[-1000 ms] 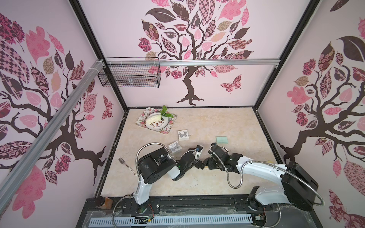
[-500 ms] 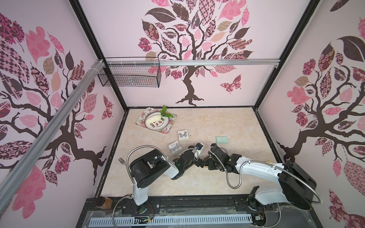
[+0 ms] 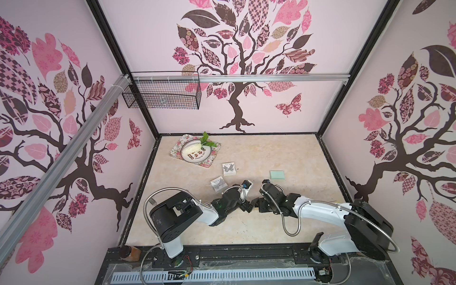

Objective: Take the rings out of the lift-off lid box
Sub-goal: Take out the ring from the jewelry box.

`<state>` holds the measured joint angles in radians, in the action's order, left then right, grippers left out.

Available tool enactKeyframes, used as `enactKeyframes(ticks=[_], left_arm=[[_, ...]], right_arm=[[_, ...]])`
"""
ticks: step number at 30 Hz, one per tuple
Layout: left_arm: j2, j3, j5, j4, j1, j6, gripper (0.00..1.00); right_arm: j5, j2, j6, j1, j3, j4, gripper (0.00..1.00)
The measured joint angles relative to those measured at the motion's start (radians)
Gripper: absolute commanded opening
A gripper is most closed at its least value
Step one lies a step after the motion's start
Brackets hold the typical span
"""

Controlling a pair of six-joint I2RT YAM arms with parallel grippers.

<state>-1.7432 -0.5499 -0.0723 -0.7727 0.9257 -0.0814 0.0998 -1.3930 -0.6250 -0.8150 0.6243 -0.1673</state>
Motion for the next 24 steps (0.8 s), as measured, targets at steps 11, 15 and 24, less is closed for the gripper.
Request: enactKeyframes(ticks=[11,15,24], left_arm=[[-0.008,-0.025,0.033,0.142,0.000,-0.005,0.98],[-0.016,-0.044,0.043,0.166,0.000,-0.005,0.98],[-0.019,-0.117,0.054,0.286,0.000,0.010,0.98]], right_arm=[[-0.006,0.031,0.001,0.000,-0.031,0.020,0.00],[-0.007,0.040,0.002,0.000,-0.031,0.023,0.00],[-0.019,0.040,0.004,0.000,-0.048,0.037,0.00]])
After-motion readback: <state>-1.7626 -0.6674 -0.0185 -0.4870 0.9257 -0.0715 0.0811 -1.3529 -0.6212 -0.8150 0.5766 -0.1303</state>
